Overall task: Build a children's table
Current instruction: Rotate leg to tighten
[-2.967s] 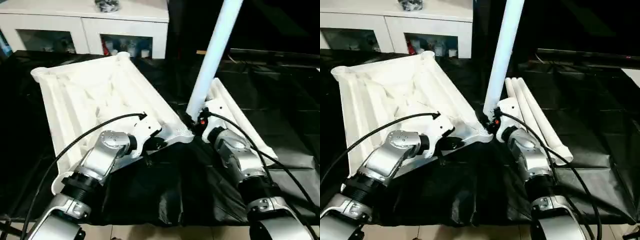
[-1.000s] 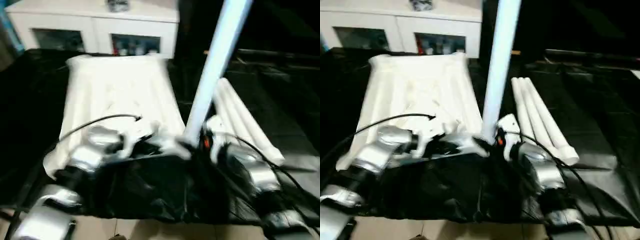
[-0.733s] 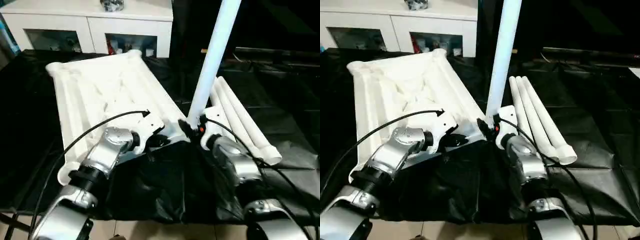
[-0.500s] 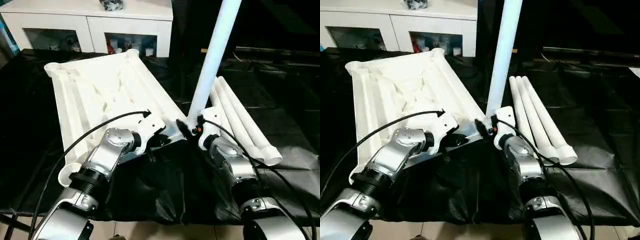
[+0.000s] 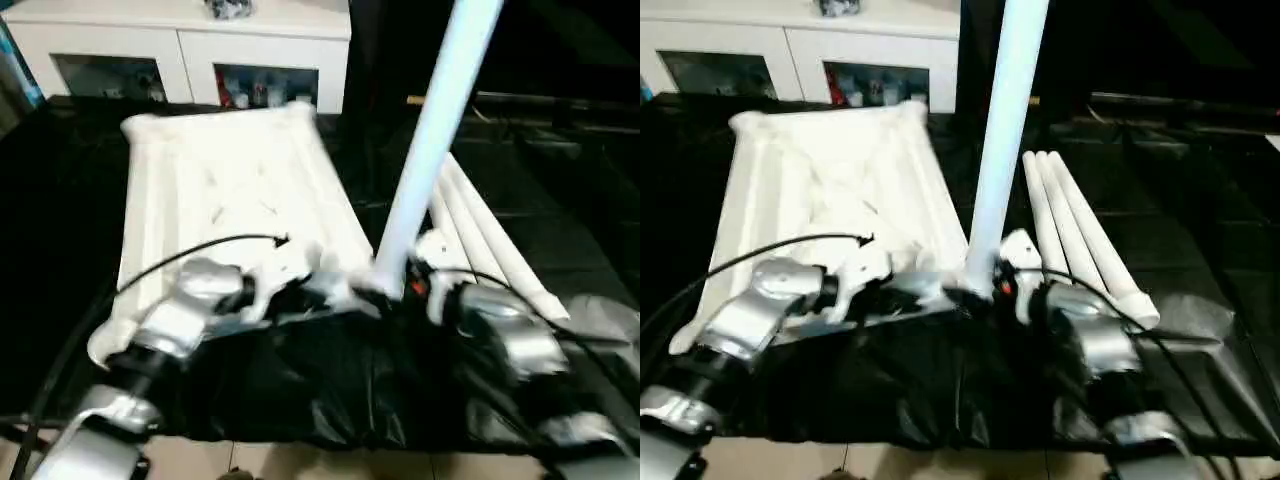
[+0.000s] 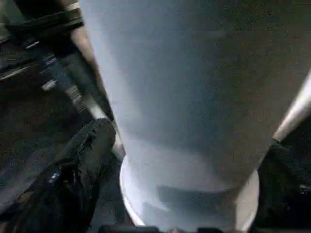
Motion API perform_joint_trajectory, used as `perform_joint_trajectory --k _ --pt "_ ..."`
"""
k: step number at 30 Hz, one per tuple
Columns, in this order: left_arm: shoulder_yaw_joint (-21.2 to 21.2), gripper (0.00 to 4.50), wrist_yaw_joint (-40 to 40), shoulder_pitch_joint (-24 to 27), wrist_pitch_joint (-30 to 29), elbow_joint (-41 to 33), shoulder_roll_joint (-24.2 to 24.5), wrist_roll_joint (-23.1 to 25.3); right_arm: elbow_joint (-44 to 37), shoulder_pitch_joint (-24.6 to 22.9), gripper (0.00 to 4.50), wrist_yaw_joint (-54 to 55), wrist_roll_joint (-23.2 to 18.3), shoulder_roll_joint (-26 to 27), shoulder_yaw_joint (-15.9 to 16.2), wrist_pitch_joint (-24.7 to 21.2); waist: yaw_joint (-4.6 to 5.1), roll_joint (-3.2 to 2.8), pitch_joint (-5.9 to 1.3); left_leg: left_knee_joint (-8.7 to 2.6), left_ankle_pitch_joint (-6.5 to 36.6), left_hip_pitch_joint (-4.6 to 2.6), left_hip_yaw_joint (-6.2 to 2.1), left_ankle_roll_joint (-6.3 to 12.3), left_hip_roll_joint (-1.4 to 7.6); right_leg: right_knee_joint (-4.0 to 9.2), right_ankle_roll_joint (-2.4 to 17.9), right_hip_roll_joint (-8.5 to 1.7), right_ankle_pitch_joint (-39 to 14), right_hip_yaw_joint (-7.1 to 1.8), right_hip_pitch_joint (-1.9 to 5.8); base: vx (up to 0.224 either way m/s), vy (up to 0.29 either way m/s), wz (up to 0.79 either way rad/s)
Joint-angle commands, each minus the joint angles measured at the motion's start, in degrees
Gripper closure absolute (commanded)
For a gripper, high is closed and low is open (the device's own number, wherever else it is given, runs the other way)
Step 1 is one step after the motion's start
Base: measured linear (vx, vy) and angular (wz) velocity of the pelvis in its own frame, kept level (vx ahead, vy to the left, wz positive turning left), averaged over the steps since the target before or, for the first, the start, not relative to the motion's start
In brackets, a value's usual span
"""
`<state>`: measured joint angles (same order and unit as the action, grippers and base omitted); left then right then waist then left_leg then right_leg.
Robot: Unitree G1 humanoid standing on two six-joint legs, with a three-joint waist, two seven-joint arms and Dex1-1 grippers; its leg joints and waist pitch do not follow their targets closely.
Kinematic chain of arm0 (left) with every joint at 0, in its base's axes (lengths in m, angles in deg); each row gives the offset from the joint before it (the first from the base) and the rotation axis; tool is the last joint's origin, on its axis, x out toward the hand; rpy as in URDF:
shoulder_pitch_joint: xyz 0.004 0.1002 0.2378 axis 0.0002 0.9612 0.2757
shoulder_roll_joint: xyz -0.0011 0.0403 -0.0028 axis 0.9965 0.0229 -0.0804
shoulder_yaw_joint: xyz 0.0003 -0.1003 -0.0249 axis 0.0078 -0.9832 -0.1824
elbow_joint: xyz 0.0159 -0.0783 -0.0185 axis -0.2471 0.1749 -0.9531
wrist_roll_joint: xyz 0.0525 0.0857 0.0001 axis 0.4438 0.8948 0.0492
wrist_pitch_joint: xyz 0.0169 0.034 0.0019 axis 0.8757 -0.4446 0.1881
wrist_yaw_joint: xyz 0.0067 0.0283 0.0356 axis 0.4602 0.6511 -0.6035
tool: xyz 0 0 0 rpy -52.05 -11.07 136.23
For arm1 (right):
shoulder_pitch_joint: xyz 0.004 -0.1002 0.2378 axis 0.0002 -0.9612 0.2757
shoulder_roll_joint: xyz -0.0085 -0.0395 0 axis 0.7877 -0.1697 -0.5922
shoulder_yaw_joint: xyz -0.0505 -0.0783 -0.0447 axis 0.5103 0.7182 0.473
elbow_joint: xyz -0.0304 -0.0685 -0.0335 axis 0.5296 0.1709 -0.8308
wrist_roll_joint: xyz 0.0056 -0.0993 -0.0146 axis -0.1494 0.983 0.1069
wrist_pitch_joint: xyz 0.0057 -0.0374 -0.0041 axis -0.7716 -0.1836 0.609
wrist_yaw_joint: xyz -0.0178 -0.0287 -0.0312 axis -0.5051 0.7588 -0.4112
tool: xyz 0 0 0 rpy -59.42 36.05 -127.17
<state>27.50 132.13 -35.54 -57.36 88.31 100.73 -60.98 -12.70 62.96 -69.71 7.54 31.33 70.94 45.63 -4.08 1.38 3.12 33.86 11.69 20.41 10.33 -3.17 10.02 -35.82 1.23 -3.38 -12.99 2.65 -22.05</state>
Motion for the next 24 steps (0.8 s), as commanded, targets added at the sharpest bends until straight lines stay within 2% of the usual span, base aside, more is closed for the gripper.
perform_joint_trajectory --k 1,4,7,8,13,17,18,20,21,22,23,24 --pt "2.46 4.5 3.42 -0.1 1.56 -1.42 -1.05 -1.76 -2.49 -0.24 0.91 -4.24 0.08 -0.01 3.05 -1.56 -0.22 -0.22 -3.27 -3.74 5.31 -0.33 -0.99 5.4 3.77 3.85 15.52 -5.28 -0.97 -2.93 2.65 0.0 0.0 0.0" --pt "2.74 4.5 4.84 -0.22 2.16 -1.18 -0.31 -1.6 -3.07 -0.27 1.28 -5.93 0.22 -0.55 3.49 -2.37 -0.46 -0.02 -3.35 -3.71 5.08 -0.33 -0.94 5.12 3.75 3.79 15.66 -5.27 -0.35 -2.94 2.71 0.0 0.0 0.0" --pt "2.92 4.5 6.32 -0.45 2.98 -0.51 0.42 -1.91 -4.38 -0.54 1.38 -7.56 -0.12 -1.32 4.25 -3.69 -0.87 -0.02 -3.47 -3.61 4.01 -0.34 -0.93 5.17 3.78 3.54 15.68 -5.29 1.17 -2.9 2.74 0.0 0.0 0.0" --pt "2.87 4.5 6.76 -0.54 3.29 -0.2 0.51 -1.89 -5.17 -0.84 1.59 -8.03 -0.5 -1.61 4.45 -4.4 -0.94 0.02 -3.46 -3.62 3.76 -0.35 -0.95 5.26 3.73 3.47 15.69 -5.16 1.65 -2.84 2.76 0.0 0.0 0.0" --pt "2.42 4.5 6.64 -0.63 3.28 0.33 0.24 -1.65 -6.09 -1.51 1.69 -7.82 -1.1 -1.09 4.31 -5.64 -1.06 0.06 -3.44 -3.66 4.49 -0.42 -0.94 4.75 3.81 3.59 15.57 -5.36 0.39 -2.85 2.68 0.0 0.0 0.0" --pt "0.39 4.5 0.0 -1.67 0.43 1.94 -2.19 -0.88 -2.65 -1.21 1.7 1.87 0.34 3.3 1.19 -4.27 -0.84 0.27 -3.22 -3.87 6.08 -0.45 -1.01 3.49 3.7 4.04 14.8 -5.43 -3.42 -2.97 2.51 0.0 0.0 0.0" --pt "-0.07 4.5 -2.08 -2.09 -0.23 2.46 -2.87 -0.6 -1.5 -0.95 1.7 4.71 1.06 4.27 0.61 -3.44 -0.54 0.18 -2.95 -4.05 7.63 -0.6 -1.0 2.52 3.6 4.49 14.48 -5.48 -6.62 -3.02 2.23 0.0 0.0 0.0" --pt "-1.43 4.5 -7.43 -3.34 -2.4 3.33 -5.2 -0.32 2.62 0.52 1.7 15.64 3.25 7.67 -1.46 -2.51 -0.44 0.44 -2.92 -4.27 9.11 -0.77 -1.18 0.79 3.61 4.88 13.32 -5.69 -11.83 -3.06 2.31 0.0 0.0 0.0" --pt "-1.48 4.5 -7.71 -3.41 -2.49 3.37 -5.33 -0.28 2.85 0.62 1.71 16.31 3.32 7.9 -1.61 -2.55 -0.07 0.39 -2.78 -4.51 9.64 -0.47 -1.41 -0.04 3.49 5.05 12.46 -5.68 -14.12 -3.04 2.45 0.0 0.0 0.0" --pt "-1.76 4.5 -9.81 -3.86 -3.23 3.51 -6.27 0.1 4.34 1.26 1.71 20.29 3.41 9.48 -2.67 -2.67 -0.03 0.38 -2.86 -4.48 9.94 -0.54 -1.43 -0.15 3.47 5.16 11.96 -5.67 -14.97 -3.0 2.46 0.0 0.0 0.0" --pt "-2.24 4.5 -13.0 -4.34 -4.7 3.26 -7.96 0.59 6.46 2.27 1.71 26.05 3.43 11.86 -4.12 -2.83 0.18 0.36 -2.89 -4.37 9.83 -0.82 -1.27 -0.22 3.53 5.18 11.8 -5.65 -14.21 -3.25 2.08 0.0 0.0 0.0" --pt "-2.3 4.5 -13.41 -4.39 -4.89 3.2 -8.2 0.64 6.74 2.4 1.71 26.78 3.44 12.16 -4.28 -2.84 0.54 0.35 -2.95 -4.39 9.16 -0.62 -1.31 -0.19 3.45 5.03 12.18 -5.57 -12.77 -3.26 2.17 0.0 0.0 0.0"
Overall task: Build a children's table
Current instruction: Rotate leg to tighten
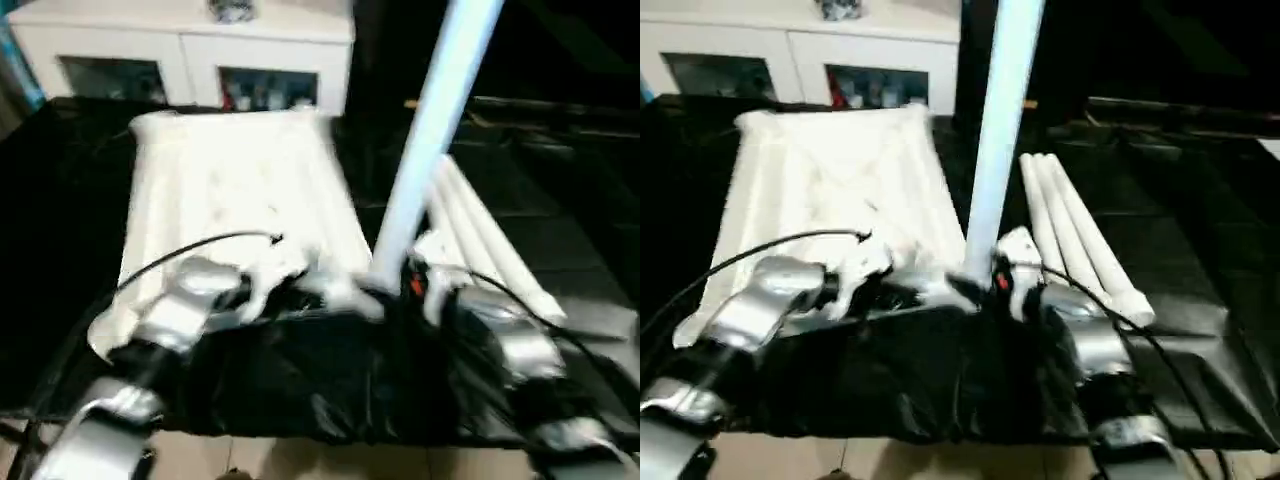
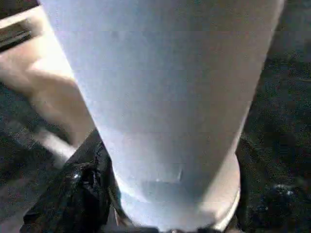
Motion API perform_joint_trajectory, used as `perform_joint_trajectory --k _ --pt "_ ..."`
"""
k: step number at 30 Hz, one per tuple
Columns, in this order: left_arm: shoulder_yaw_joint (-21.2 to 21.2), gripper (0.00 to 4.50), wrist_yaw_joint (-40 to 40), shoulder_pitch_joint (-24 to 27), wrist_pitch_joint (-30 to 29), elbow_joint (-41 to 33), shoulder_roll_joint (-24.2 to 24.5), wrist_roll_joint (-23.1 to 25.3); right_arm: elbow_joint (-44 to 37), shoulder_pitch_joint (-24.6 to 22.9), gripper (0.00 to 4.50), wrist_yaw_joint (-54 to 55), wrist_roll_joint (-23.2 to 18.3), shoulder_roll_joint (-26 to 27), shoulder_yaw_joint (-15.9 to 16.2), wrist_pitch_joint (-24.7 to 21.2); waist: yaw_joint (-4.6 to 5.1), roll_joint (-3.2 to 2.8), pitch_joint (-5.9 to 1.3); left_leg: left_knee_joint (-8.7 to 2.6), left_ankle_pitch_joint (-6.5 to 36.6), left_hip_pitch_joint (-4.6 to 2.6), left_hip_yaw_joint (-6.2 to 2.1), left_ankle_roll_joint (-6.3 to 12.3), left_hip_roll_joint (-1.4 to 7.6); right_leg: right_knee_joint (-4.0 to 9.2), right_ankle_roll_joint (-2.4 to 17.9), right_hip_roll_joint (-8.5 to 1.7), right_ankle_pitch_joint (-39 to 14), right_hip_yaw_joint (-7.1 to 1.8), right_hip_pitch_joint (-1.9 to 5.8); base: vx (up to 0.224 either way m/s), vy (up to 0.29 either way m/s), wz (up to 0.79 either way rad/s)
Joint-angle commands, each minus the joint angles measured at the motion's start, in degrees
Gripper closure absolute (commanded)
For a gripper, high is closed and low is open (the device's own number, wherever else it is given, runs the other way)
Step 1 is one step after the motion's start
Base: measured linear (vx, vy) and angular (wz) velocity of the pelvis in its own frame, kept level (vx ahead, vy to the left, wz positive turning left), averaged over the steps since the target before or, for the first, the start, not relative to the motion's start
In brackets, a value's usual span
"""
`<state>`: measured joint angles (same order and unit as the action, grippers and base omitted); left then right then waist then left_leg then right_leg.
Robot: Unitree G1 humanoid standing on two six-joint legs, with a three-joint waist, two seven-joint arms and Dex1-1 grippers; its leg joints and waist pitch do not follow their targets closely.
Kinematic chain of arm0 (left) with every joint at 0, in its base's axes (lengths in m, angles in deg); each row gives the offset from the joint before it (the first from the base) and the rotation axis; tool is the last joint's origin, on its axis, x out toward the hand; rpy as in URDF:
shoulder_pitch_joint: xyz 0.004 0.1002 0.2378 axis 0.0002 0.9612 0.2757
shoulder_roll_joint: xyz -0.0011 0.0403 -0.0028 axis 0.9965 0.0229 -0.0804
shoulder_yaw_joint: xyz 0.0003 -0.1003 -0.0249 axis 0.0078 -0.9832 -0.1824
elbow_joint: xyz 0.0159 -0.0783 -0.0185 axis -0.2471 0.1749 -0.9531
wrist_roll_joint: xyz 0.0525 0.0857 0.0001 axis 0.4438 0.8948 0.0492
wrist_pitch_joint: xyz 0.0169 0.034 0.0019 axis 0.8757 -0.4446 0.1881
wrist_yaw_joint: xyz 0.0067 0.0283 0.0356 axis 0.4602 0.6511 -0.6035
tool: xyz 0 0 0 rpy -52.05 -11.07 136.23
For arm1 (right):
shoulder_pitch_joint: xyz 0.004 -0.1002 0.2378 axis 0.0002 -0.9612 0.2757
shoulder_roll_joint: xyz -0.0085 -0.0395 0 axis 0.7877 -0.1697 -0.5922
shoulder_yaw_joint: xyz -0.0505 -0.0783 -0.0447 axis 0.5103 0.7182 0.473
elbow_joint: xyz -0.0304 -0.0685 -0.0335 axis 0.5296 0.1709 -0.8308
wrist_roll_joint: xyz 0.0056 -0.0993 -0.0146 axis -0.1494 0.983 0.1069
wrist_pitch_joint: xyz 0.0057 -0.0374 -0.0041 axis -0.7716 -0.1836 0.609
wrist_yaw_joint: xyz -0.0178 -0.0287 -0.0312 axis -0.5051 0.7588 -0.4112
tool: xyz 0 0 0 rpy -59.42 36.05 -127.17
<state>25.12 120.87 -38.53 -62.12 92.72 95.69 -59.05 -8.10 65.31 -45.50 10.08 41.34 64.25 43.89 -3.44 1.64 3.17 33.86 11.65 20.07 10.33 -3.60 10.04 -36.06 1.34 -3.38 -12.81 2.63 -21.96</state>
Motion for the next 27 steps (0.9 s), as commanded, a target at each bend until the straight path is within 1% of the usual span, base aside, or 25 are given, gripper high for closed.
perform_joint_trajectory --k 1,2,3,4,5,6,7,10,12,13,14,15,16,17,18,19,20,21,22,23,24,25,26,27 --pt "-0.28 4.5 -5.01 -1.56 -1.75 -2.1 -5.14 -0.89 4.34 1.17 1.71 7.41 1.28 4.44 1.38 -0.48 -0.1 -0.18 -3.17 -4.23 7.78 -0.21 -1.26 0.46 3.44 5.01 12.47 -5.57 -10.31 -3.23 2.19 0.0 0.0 0.0" --pt "-0.22 4.5 -6.3 -1.53 -2.34 -2.61 -6.04 -0.52 5.45 1.74 1.71 9.63 1.61 5.44 1.04 0.44 0.05 -0.24 -3.16 -4.23 7.29 -0.14 -1.25 0.46 3.48 4.91 12.73 -5.53 -9.1 -3.22 2.18 0.0 0.0 0.0" --pt "-0.22 4.5 -6.3 -1.53 -2.34 -2.61 -6.04 -0.52 5.45 1.74 1.71 9.63 1.61 5.44 1.04 0.44 0.02 -0.12 -3.31 -4.13 6.19 -0.02 -1.21 0.99 3.32 4.72 12.99 -5.32 -6.69 -3.1 2.43 0.0 0.0 0.0" --pt "0.12 4.5 -7.39 -1.38 -2.69 -3.14 -6.9 -0.07 6.61 2.29 1.71 11.12 1.63 6.56 0.43 1.21 -0.07 -0.15 -3.38 -4.04 5.75 -0.05 -1.17 1.29 3.36 4.55 13.26 -5.38 -5.29 -3.13 2.44 0.0 0.0 0.0" --pt "0.53 4.5 -7.97 -1.17 -2.87 -3.57 -7.58 0.24 7.54 2.74 1.71 11.69 1.68 7.37 0.14 2.16 -0.04 -0.14 -3.48 -3.96 4.77 0.12 -1.16 2.05 3.32 4.28 13.65 -5.32 -2.73 -3.11 2.56 0.0 0.0 0.0" --pt "1.26 4.5 -8.35 -0.75 -2.58 -3.88 -8.44 0.65 8.74 3.3 1.15 11.87 1.72 8.41 -0.19 3.34 -0.1 -0.17 -3.51 -3.93 4.39 0.1 -1.14 2.37 3.32 4.21 13.81 -5.29 -1.64 -3.09 2.61 0.0 0.0 0.0" --pt "1.68 4.5 -8.35 -0.56 -2.41 -3.9 -8.72 0.69 9.14 3.53 1.01 11.65 1.67 8.8 -0.24 3.76 -0.09 -0.24 -3.6 -3.82 3.35 0.11 -1.09 3.39 3.3 4.01 14.58 -5.3 0.89 -3.04 2.7 0.0 0.0 0.0" --pt "2.37 4.5 -7.43 -0.26 -1.87 -3.81 -8.27 0.7 9.07 3.71 0.95 10.82 2.1 8.56 0.14 4.63 -0.1 -0.27 -3.49 -3.86 3.84 0.07 -1.08 4.0 3.37 4.05 14.82 -5.29 0.92 -3.0 2.7 0.0 0.0 0.0" --pt "2.41 4.5 -6.35 -0.09 -1.33 -3.9 -7.48 0.72 8.88 3.74 0.62 9.66 2.36 7.8 0.48 5.39 -0.08 -0.28 -3.41 -3.94 4.72 -0.03 -1.08 3.86 3.44 4.18 14.78 -5.29 -0.22 -3.0 2.67 0.0 0.0 0.0" --pt "2.32 4.5 -5.18 0.09 -0.6 -3.96 -6.78 0.53 8.28 3.52 0.57 6.94 2.43 6.84 1.34 6.15 -0.09 -0.26 -3.42 -3.91 5.36 0.02 -1.1 3.85 3.39 4.32 14.73 -5.35 -1.02 -2.99 2.73 0.0 0.0 0.0" --pt "2.32 4.5 -5.18 0.09 -0.6 -3.96 -6.78 0.53 8.28 3.52 0.54 6.94 2.43 6.84 1.34 6.15 -0.07 -0.21 -3.42 -3.9 5.43 0.04 -1.08 3.91 3.39 4.31 14.65 -5.34 -1.11 -3.01 2.77 0.0 0.0 0.0" --pt "2.2 4.5 -2.98 0.43 0.34 -4.17 -5.69 -0.19 7.2 3.1 0.43 2.58 2.14 5.4 2.32 6.44 -0.05 -0.31 -3.36 -3.96 5.63 0.05 -1.11 3.91 3.4 4.37 14.59 -5.3 -1.43 -3.01 2.76 0.0 0.0 0.0" --pt "2.2 4.5 -2.88 0.45 0.42 -4.18 -5.64 -0.2 7.17 3.1 0.43 2.42 2.11 5.34 2.33 6.44 -0.07 -0.19 -3.44 -3.85 5.56 0.07 -1.08 4.09 3.35 4.32 14.61 -5.29 -1.17 -3.01 2.89 0.0 0.0 0.0" --pt "2.4 4.5 0.02 0.98 2.57 -4.48 -4.28 -0.7 6.18 2.82 0.43 -2.17 1.24 3.73 2.46 6.22 -0.1 -0.26 -3.4 -3.85 5.25 0.2 -1.11 4.54 3.39 4.29 14.7 -5.36 -0.67 -3.06 2.88 0.0 0.0 0.0" --pt "2.54 4.5 1.86 1.33 3.09 -4.68 -3.29 -1.05 4.95 2.41 0.43 -5.78 0.79 2.13 2.96 6.01 -0.2 -0.23 -3.43 -3.8 5.01 0.21 -1.16 5.04 3.41 4.24 14.74 -5.39 -0.02 -3.02 3.01 0.0 0.0 0.0" --pt "2.59 4.5 2.41 1.44 3.2 -4.75 -2.98 -1.18 4.58 2.28 0.43 -6.92 0.69 1.63 3.12 5.97 -0.21 -0.26 -3.5 -3.76 4.72 0.19 -1.13 5.2 3.5 4.06 14.86 -5.4 0.68 -3.01 3.01 0.0 0.0 0.0" --pt "2.79 4.5 3.48 1.56 3.75 -4.7 -2.34 -1.3 3.7 1.99 0.43 -9.13 0.33 0.67 3.43 5.5 -0.07 -0.4 -3.45 -3.76 4.59 0.24 -1.11 5.61 3.47 3.97 15.17 -5.27 1.76 -3.01 2.9 0.0 0.0 0.0" --pt "2.88 4.5 4.76 1.71 3.95 -4.73 -1.71 -1.63 2.43 1.54 0.43 -11.95 -0.37 -0.5 3.83 4.7 -0.05 -0.33 -3.4 -3.82 5.05 0.09 -1.11 5.72 3.54 4.09 15.39 -5.3 1.09 -2.95 2.81 0.0 0.0 0.0" --pt "2.92 4.5 5.59 1.79 4.12 -4.75 -1.31 -1.84 1.66 1.28 0.43 -13.71 -0.79 -1.23 4.08 4.1 -0.07 -0.3 -3.34 -3.82 5.42 0.09 -1.1 5.79 3.49 4.22 15.45 -5.28 0.53 -2.96 2.88 0.0 0.0 0.0" --pt "3.02 4.5 7.62 1.96 4.74 -4.81 -0.43 -2.38 -0.15 0.65 0.43 -17.81 -1.76 -3.0 4.81 2.22 -0.17 -0.36 -3.36 -3.78 5.61 0.08 -1.1 5.91 3.49 4.21 15.63 -5.29 0.05 -2.95 2.94 0.0 0.0 0.0" --pt "3.01 4.5 8.51 2.03 5.08 -4.82 -0.11 -2.61 -0.8 0.41 0.43 -19.6 -2.09 -3.73 5.11 1.38 -0.24 -0.3 -3.35 -3.76 5.52 0.1 -1.12 6.03 3.49 4.24 15.57 -5.26 -0.05 -2.97 2.98 0.0 0.0 0.0" --pt "2.89 4.5 9.77 2.07 5.1 -4.81 0.34 -3.07 -1.85 -0.07 0.43 -22.29 -2.2 -5.07 6.01 0.87 -0.31 -0.32 -3.3 -3.81 5.67 0.07 -1.08 6.04 3.63 4.25 15.56 -5.3 -0.45 -2.98 2.85 0.0 0.0 0.0" --pt "2.73 4.5 11.08 2.07 5.21 -4.78 0.74 -3.61 -2.9 -0.49 0.43 -24.64 -2.32 -6.3 6.92 0.2 -0.58 -0.38 -3.34 -3.78 5.69 0.0 -1.08 5.93 3.66 4.25 15.53 -5.25 -0.86 -2.88 2.93 0.0 0.0 0.0" --pt "2.53 4.5 13.91 2.05 4.64 -4.77 1.63 -4.45 -4.52 -1.11 0.43 -28.88 -2.29 -8.36 8.37 -0.79 -0.61 -0.37 -3.31 -3.77 5.52 0.11 -0.97 5.95 3.73 4.14 15.79 -5.2 -0.53 -2.89 2.81 0.0 0.0 0.0"
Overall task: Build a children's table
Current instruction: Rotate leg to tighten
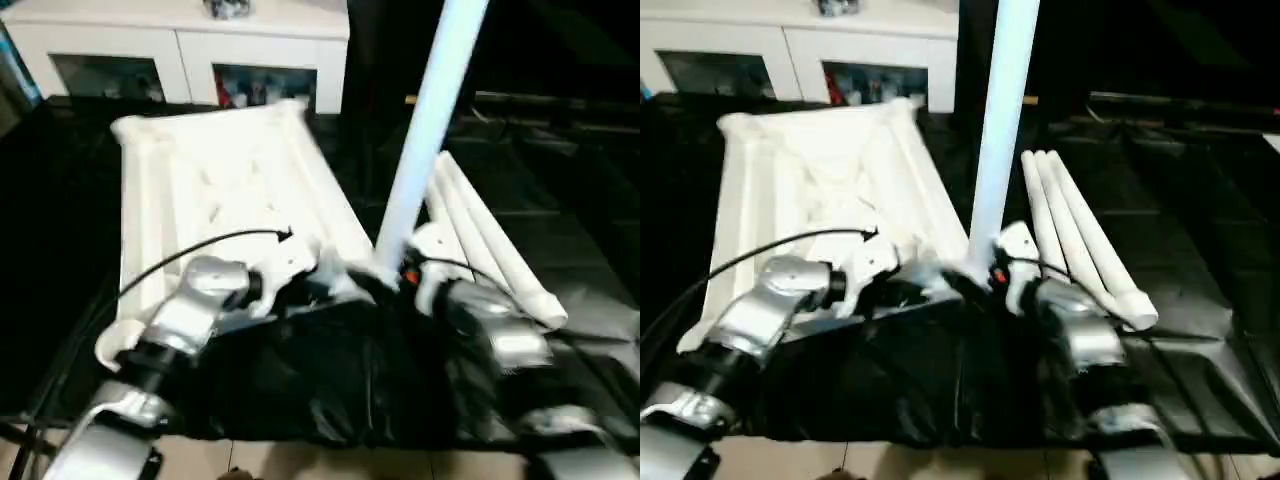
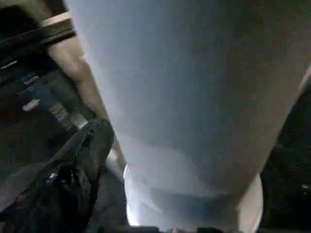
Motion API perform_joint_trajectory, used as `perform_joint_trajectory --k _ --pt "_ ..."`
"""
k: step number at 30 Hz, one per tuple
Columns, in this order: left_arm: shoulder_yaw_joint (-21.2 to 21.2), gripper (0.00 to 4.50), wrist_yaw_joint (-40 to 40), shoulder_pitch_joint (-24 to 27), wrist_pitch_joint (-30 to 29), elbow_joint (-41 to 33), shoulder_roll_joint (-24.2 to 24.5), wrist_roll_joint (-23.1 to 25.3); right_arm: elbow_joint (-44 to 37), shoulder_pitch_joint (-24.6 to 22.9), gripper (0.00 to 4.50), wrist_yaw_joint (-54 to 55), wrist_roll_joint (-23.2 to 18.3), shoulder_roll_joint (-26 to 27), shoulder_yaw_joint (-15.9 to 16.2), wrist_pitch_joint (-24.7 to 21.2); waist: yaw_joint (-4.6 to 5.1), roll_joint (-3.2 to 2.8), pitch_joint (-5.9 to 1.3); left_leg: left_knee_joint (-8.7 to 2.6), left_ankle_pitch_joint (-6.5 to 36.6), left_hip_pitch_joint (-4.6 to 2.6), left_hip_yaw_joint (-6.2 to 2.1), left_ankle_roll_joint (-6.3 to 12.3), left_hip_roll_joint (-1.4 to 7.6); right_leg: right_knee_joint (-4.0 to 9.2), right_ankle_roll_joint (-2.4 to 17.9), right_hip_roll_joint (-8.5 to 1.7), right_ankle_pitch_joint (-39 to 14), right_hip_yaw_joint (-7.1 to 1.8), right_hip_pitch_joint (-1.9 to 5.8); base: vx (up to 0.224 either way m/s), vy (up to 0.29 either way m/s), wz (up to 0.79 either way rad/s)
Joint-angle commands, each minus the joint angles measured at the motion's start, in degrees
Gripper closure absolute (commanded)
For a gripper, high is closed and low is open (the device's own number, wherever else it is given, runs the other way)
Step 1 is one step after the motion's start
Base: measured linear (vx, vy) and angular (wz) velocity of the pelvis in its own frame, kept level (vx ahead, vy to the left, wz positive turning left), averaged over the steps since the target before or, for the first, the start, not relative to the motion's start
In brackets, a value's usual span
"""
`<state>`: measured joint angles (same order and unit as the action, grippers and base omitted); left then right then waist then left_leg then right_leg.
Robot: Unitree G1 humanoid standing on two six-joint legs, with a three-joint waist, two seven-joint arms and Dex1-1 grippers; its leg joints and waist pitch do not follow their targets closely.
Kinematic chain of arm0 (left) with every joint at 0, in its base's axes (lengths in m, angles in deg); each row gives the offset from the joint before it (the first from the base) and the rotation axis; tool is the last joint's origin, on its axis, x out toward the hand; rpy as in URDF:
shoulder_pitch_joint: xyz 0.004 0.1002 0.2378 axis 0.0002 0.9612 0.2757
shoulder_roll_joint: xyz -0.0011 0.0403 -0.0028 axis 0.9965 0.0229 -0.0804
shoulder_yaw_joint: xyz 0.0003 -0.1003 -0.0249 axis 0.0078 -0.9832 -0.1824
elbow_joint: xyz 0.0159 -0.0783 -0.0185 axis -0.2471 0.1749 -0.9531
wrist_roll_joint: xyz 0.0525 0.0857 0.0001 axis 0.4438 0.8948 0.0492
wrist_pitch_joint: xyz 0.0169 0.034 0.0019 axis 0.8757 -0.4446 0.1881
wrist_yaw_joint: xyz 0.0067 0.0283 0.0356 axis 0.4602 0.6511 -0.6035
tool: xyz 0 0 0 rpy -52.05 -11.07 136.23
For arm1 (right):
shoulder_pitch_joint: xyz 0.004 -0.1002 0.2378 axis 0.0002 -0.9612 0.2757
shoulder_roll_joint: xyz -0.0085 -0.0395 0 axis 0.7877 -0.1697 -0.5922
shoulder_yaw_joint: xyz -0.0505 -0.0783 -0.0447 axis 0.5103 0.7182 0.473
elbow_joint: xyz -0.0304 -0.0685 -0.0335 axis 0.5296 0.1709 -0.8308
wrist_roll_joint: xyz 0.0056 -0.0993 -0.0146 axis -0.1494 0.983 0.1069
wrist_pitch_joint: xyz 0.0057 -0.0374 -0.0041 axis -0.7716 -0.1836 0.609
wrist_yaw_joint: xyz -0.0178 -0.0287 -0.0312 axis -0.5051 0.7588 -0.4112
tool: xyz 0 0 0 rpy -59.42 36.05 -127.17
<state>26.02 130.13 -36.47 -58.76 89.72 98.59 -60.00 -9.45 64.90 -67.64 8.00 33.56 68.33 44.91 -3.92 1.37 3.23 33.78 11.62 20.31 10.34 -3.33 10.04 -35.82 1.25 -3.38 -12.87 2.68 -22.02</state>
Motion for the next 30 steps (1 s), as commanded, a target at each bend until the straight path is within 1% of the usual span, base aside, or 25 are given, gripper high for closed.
perform_joint_trajectory --k 1,2,3,4,7,8,9,10,11,12,14,16,17,18,19,20,21,22,23,24,25,26,29,30 --pt "1.69 4.5 5.27 -0.02 1.4 -1.71 -0.99 -3.55 -3.45 -0.8 0.58 -7.53 -0.13 -0.97 4.55 -1.98 -0.35 -0.2 -3.36 -3.67 5.57 -0.18 -1.03 5.56 3.7 3.92 15.83 -5.15 -0.63 -2.85 2.93 0.0 0.0 0.0" --pt "1.95 4.5 7.15 -0.08 1.74 -1.44 -0.06 -3.63 -4.29 -1.11 0.77 -10.02 0.17 -2.21 5.41 -2.49 -0.48 -0.1 -3.41 -3.59 5.33 -0.17 -0.94 5.72 3.72 3.77 15.88 -5.11 -0.26 -2.84 2.89 0.0 0.0 0.0" --pt "2.06 4.5 7.8 -0.14 1.93 -1.23 0.31 -3.61 -4.55 -1.17 0.77 -10.88 0.32 -2.64 5.76 -2.7 -0.68 -0.31 -3.41 -3.56 5.3 -0.18 -0.94 5.77 3.76 3.79 15.98 -5.22 -0.42 -2.83 2.8 0.0 0.0 0.0" --pt "2.07 4.5 8.29 -0.24 2.12 -0.96 0.58 -3.62 -4.84 -1.22 0.77 -11.59 0.33 -2.99 6.03 -2.98 -0.75 -0.28 -3.37 -3.59 5.34 -0.14 -0.95 5.67 3.75 3.86 15.9 -5.25 -0.71 -2.84 2.79 0.0 0.0 0.0" --pt "1.91 4.5 9.15 -0.72 2.78 0.09 1.13 -3.51 -5.72 -1.31 1.17 -13.09 0.34 -3.8 6.78 -3.83 -1.22 -0.26 -3.48 -3.55 5.35 -0.35 -0.91 5.19 3.79 3.83 16.03 -5.29 -0.86 -2.84 2.64 0.0 0.0 0.0" --pt "1.96 4.5 9.62 -0.91 3.01 0.49 1.37 -3.47 -6.08 -1.37 1.17 -13.58 0.36 -4.09 7.11 -4.1 -1.31 -0.35 -3.48 -3.6 5.16 -0.36 -0.95 4.95 3.8 3.76 16.1 -5.27 -0.56 -2.82 2.66 0.0 0.0 0.0" --pt "2.01 4.5 9.91 -1.03 3.14 0.77 1.57 -3.4 -6.32 -1.43 1.25 -13.82 0.33 -4.23 7.28 -4.3 -1.35 -0.3 -3.5 -3.62 5.04 -0.37 -0.95 4.87 3.79 3.75 16.04 -5.21 -0.36 -2.8 2.69 0.0 0.0 0.0" --pt "2.02 4.5 10.21 -1.14 3.25 1.0 1.74 -3.42 -6.5 -1.47 1.41 -13.87 0.18 -4.25 7.33 -4.54 -1.38 -0.31 -3.51 -3.61 4.97 -0.36 -0.97 4.79 3.82 3.68 16.09 -5.26 0.03 -2.79 2.68 0.0 0.0 0.0" --pt "2.0 4.5 10.49 -1.26 3.36 1.24 1.84 -3.44 -6.73 -1.51 1.41 -14.01 -0.02 -4.28 7.32 -4.96 -1.42 -0.42 -3.51 -3.6 4.97 -0.34 -0.97 4.74 3.77 3.68 16.1 -5.26 0.12 -2.8 2.69 0.0 0.0 0.0" --pt "1.95 4.5 10.62 -1.34 3.46 1.44 1.88 -3.45 -6.94 -1.58 1.51 -14.11 -0.21 -4.23 7.33 -5.36 -1.37 -0.32 -3.54 -3.62 5.01 -0.33 -0.98 4.66 3.79 3.65 16.16 -5.28 0.35 -2.8 2.72 0.0 0.0 0.0" --pt "1.59 4.5 10.23 -1.51 3.55 1.89 1.62 -3.5 -7.28 -2.01 1.62 -13.47 -0.44 -3.52 6.92 -5.87 -1.42 -0.34 -3.55 -3.6 5.06 -0.31 -0.99 4.52 3.78 3.68 16.11 -5.33 0.14 -2.81 2.76 0.0 0.0 0.0" --pt "1.41 4.5 9.83 -1.56 3.53 2.04 1.44 -3.51 -7.31 -2.2 1.64 -12.97 -0.58 -3.1 6.64 -5.99 -1.45 -0.31 -3.57 -3.57 4.87 -0.28 -0.98 4.52 3.73 3.67 16.03 -5.3 0.44 -2.81 2.76 0.0 0.0 0.0" --pt "0.98 4.5 8.3 -1.82 3.02 2.51 0.72 -3.41 -6.51 -2.29 1.65 -10.28 -0.67 -1.71 5.38 -5.48 -1.42 -0.26 -3.53 -3.63 4.92 -0.23 -1.0 4.39 3.76 3.66 15.94 -5.36 0.11 -2.81 2.75 0.0 0.0 0.0" --pt "0.4 4.5 5.12 -2.34 2.26 3.27 -0.41 -2.8 -4.87 -2.01 1.66 -5.55 -0.32 0.25 3.7 -4.31 -1.29 -0.18 -3.45 -3.7 5.56 -0.26 -1.02 3.97 3.73 3.85 15.77 -5.46 -1.17 -2.84 2.65 0.0 0.0 0.0" --pt "0.28 4.5 4.42 -2.46 2.13 3.44 -0.63 -2.64 -4.56 -1.96 1.66 -4.65 -0.21 0.58 3.43 -4.07 -1.15 -0.22 -3.29 -3.8 6.56 -0.31 -1.01 3.63 3.68 4.09 15.71 -5.51 -2.8 -2.88 2.51 0.0 0.0 0.0" --pt "-0.68 4.5 0.21 -3.42 1.2 4.83 -2.23 -1.93 -2.18 -1.17 1.68 1.69 0.85 2.49 1.93 -3.48 -0.96 -0.13 -3.21 -3.91 7.75 -0.52 -1.1 2.55 3.58 4.44 15.1 -5.54 -6.23 -2.94 2.44 0.0 0.0 0.0" --pt "-1.28 4.5 -2.81 -3.96 1.29 5.54 -3.34 -1.42 -0.78 -0.66 1.69 5.21 0.95 3.78 0.8 -3.17 -0.83 -0.1 -3.09 -3.99 8.96 -0.7 -1.14 1.54 3.48 4.85 14.54 -5.62 -9.51 -2.99 2.38 0.0 0.0 0.0" --pt "-1.31 4.5 -2.98 -3.99 1.3 5.58 -3.41 -1.39 -0.71 -0.63 1.69 5.41 0.95 3.85 0.74 -3.16 -0.73 -0.11 -3.05 -4.07 9.35 -0.63 -1.22 0.98 3.49 5.0 13.88 -5.68 -11.43 -3.07 2.45 0.0 0.0 0.0" --pt "-2.19 4.5 -7.12 -4.68 0.99 6.3 -5.31 -1.0 1.15 0.08 1.69 10.79 1.1 6.01 -0.74 -2.6 -0.72 -0.1 -3.07 -4.11 9.34 -0.64 -1.26 0.86 3.51 5.07 13.47 -5.67 -11.93 -3.07 2.47 0.0 0.0 0.0" --pt "-2.24 4.5 -7.31 -4.71 0.94 6.31 -5.41 -0.99 1.25 0.12 1.69 11.08 1.12 6.14 -0.81 -2.57 -0.54 -0.15 -3.08 -4.15 9.46 -0.64 -1.31 0.57 3.54 5.04 13.23 -5.66 -12.2 -3.09 2.36 0.0 0.0 0.0" --pt "-2.57 4.5 -9.41 -4.97 0.31 6.33 -6.56 -0.8 2.49 0.64 1.7 14.62 1.5 7.56 -1.49 -2.18 -0.53 -0.13 -3.11 -4.13 9.34 -0.63 -1.26 0.62 3.47 5.09 13.06 -5.59 -12.1 -3.08 2.39 0.0 0.0 0.0" --pt "-2.58 4.5 -9.72 -4.99 0.2 6.29 -6.73 -0.73 2.71 0.73 1.7 15.21 1.6 7.79 -1.58 -2.13 -0.44 -0.07 -3.14 -4.08 8.81 -0.6 -1.21 0.76 3.46 4.99 12.98 -5.54 -11.14 -3.15 2.33 0.0 0.0 0.0" --pt "-2.26 4.5 -14.17 -4.8 -1.43 4.78 -9.2 0.54 6.07 2.05 1.7 23.14 4.13 10.99 -1.75 -0.3 -0.37 -0.41 -3.36 -3.95 6.38 -0.33 -1.18 1.6 3.32 4.61 13.19 -5.4 -7.2 -3.07 2.51 0.0 0.0 0.0" --pt "-1.55 4.5 -15.77 -4.3 -2.31 3.44 -10.39 1.23 8.6 3.09 1.7 28.5 5.68 13.1 -2.38 1.66 -0.22 -0.49 -3.41 -3.93 5.71 -0.35 -1.13 1.52 3.41 4.44 13.49 -5.43 -5.96 -3.11 2.38 0.0 0.0 0.0"
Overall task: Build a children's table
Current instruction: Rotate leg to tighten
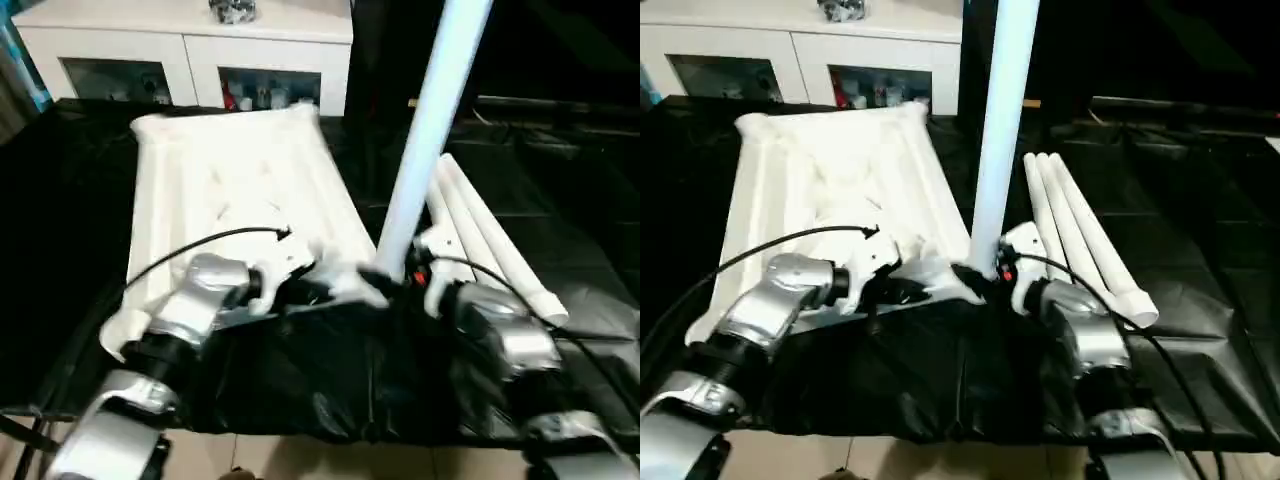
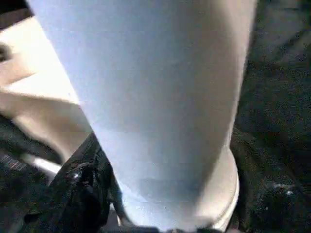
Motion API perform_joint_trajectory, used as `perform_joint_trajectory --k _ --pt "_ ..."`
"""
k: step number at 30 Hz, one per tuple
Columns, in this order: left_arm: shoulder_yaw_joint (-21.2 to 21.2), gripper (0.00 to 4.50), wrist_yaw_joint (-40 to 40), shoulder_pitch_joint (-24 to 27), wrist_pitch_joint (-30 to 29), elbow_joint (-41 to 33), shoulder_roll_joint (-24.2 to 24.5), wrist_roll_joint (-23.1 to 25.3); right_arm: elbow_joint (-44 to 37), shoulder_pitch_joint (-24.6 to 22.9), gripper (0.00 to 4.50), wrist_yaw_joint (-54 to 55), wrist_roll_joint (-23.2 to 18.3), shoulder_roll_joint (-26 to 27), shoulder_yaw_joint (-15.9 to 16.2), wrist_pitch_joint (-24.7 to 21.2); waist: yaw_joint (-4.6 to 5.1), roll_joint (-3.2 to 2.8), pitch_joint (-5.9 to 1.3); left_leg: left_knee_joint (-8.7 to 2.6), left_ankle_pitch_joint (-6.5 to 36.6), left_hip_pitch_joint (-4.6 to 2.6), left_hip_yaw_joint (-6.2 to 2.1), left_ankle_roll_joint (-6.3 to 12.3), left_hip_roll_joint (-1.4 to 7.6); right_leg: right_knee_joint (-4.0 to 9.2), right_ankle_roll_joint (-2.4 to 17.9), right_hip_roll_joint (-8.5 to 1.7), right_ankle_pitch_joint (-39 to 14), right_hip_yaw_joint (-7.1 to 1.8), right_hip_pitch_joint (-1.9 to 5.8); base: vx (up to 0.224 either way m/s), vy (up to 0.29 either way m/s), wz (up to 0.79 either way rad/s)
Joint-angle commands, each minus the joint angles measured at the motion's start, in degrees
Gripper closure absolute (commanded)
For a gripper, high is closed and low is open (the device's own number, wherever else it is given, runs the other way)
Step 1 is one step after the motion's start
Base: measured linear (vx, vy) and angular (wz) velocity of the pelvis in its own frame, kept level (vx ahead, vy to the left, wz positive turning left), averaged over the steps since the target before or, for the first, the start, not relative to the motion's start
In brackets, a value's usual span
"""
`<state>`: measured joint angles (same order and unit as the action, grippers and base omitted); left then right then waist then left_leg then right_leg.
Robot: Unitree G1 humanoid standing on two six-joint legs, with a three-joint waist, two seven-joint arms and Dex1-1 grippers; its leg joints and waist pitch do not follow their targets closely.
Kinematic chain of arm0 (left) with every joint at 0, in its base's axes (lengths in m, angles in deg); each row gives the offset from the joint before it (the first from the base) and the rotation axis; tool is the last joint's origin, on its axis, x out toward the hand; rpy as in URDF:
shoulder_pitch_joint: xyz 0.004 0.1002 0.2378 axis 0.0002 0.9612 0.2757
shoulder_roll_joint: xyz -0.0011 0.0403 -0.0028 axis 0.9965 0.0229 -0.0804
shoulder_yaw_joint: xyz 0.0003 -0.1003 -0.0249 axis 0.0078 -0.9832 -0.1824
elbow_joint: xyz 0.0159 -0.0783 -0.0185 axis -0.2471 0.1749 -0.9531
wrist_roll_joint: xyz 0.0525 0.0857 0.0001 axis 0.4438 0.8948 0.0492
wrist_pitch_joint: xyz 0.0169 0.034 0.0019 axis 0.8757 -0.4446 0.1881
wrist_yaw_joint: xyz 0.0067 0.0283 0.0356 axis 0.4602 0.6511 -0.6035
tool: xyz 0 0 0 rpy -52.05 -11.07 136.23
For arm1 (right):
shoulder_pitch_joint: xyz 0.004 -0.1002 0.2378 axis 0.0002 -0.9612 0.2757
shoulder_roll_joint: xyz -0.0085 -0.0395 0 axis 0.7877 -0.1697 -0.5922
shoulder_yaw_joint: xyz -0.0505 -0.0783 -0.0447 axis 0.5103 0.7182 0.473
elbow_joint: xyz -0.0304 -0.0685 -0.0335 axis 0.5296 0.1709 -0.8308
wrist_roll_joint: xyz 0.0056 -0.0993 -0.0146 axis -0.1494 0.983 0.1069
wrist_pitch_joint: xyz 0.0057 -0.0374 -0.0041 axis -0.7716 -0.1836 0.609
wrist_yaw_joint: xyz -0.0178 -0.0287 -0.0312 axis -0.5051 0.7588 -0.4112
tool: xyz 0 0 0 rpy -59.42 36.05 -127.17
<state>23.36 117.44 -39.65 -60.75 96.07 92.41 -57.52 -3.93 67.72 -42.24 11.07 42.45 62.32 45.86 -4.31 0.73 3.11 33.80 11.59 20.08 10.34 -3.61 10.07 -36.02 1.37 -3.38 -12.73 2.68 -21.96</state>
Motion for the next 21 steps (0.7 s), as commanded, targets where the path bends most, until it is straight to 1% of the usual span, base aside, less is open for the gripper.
perform_joint_trajectory --k 1,2,3,4,5,6,8,10,11,14,17,18,20,21 --pt "1.19 4.5 -3.18 -1.05 -0.4 -3.05 -4.31 -1.2 3.32 0.37 1.7 3.58 2.73 4.39 3.56 0.92 0.15 0.15 -3.31 -3.94 5.71 -0.06 -1.17 1.69 3.38 4.58 13.42 -5.47 -5.85 -3.07 2.38 0.0 0.0 0.0" --pt "1.47 4.5 -3.53 -0.64 -0.68 -3.77 -4.79 -1.05 4.35 0.76 1.37 4.99 2.97 5.18 3.22 1.98 0.14 0.2 -3.44 -3.88 5.36 -0.12 -1.13 1.94 3.34 4.47 13.65 -5.47 -4.96 -3.05 2.43 0.0 0.0 0.0" --pt "1.65 4.5 -3.9 -0.38 -0.88 -4.2 -5.12 -1.0 5.2 1.07 1.37 5.89 3.12 5.72 2.95 2.83 0.16 0.1 -3.46 -3.87 5.05 -0.01 -1.13 2.34 3.35 4.37 13.74 -5.43 -3.79 -3.04 2.53 0.0 0.0 0.0" --pt "1.96 4.5 -3.67 -0.07 -0.85 -4.64 -5.19 -0.99 5.46 1.13 1.17 5.9 2.8 6.06 2.65 3.25 0.24 0.44 -3.39 -3.88 5.05 0.04 -1.08 2.63 3.33 4.42 13.75 -5.35 -3.4 -3.05 2.54 0.0 0.0 0.0" --pt "2.2 4.5 -3.29 0.21 -0.72 -4.98 -5.06 -0.99 5.24 1.04 1.02 5.4 2.38 6.18 2.4 3.51 0.15 0.29 -3.44 -3.84 4.66 0.07 -1.1 3.26 3.33 4.3 13.83 -5.4 -2.36 -3.05 2.64 0.0 0.0 0.0" --pt "2.28 4.5 -2.79 0.46 -0.57 -5.23 -4.86 -1.08 5.05 0.99 0.99 4.91 2.17 6.05 2.41 3.75 0.19 0.2 -3.5 -3.79 4.29 0.06 -1.08 3.72 3.35 4.19 14.04 -5.35 -1.37 -3.02 2.65 0.0 0.0 0.0" --pt "2.51 4.5 -1.61 0.8 0.01 -5.5 -4.27 -1.19 4.83 0.96 0.84 3.93 2.21 5.52 2.53 4.3 0.21 0.19 -3.51 -3.77 3.96 0.09 -1.06 4.3 3.39 4.11 14.32 -5.36 -0.2 -3.0 2.67 0.0 0.0 0.0" --pt "2.85 4.5 0.66 1.42 1.11 -6.02 -2.92 -1.42 4.89 1.03 0.58 1.46 3.06 3.91 3.1 5.94 0.24 0.16 -3.52 -3.72 4.17 0.15 -1.06 4.67 3.4 4.08 14.55 -5.4 0.19 -2.98 2.73 0.0 0.0 0.0" --pt "2.81 4.5 1.44 1.52 1.34 -6.14 -2.58 -1.74 4.73 0.95 0.53 0.06 3.1 3.31 3.36 6.11 0.31 0.25 -3.54 -3.66 3.89 0.22 -1.04 5.03 3.32 4.03 14.62 -5.33 0.7 -2.96 2.81 0.0 0.0 0.0" --pt "3.16 4.5 5.31 1.94 2.4 -6.73 -0.87 -2.77 2.89 0.08 0.53 -7.9 1.91 0.64 4.77 5.92 0.38 0.21 -3.44 -3.64 4.47 0.28 -1.05 5.76 3.37 4.11 14.9 -5.38 0.46 -2.94 2.86 0.0 0.0 0.0" --pt "3.71 4.5 9.13 1.95 3.87 -6.35 1.09 -3.08 -1.22 -1.45 0.53 -17.13 -0.24 -2.88 6.24 4.36 0.33 0.2 -3.48 -3.61 4.78 0.17 -1.05 6.09 3.48 4.1 15.0 -5.33 0.33 -2.96 2.82 0.0 0.0 0.0" --pt "3.75 4.5 10.56 1.89 4.35 -6.15 1.71 -3.3 -2.81 -2.02 0.53 -20.68 -1.08 -4.31 6.71 3.55 0.18 0.29 -3.43 -3.59 5.0 0.15 -1.09 6.48 3.44 4.18 14.93 -5.18 0.17 -2.87 2.99 0.0 0.0 0.0" --pt "3.82 4.5 12.73 1.74 4.89 -5.83 2.65 -3.59 -4.94 -2.73 0.53 -25.57 -2.02 -6.64 7.5 2.31 -0.11 0.25 -3.42 -3.5 4.49 0.24 -0.96 6.87 3.58 4.0 15.18 -5.23 0.87 -2.88 2.88 0.0 0.0 0.0" --pt "3.83 4.5 13.58 1.68 5.09 -5.69 2.98 -3.63 -5.54 -2.91 0.53 -27.28 -2.19 -7.48 7.72 1.86 -0.29 0.2 -3.47 -3.51 4.39 0.18 -0.97 6.94 3.62 3.99 15.23 -5.22 0.85 -2.8 2.88 0.0 0.0 0.0"
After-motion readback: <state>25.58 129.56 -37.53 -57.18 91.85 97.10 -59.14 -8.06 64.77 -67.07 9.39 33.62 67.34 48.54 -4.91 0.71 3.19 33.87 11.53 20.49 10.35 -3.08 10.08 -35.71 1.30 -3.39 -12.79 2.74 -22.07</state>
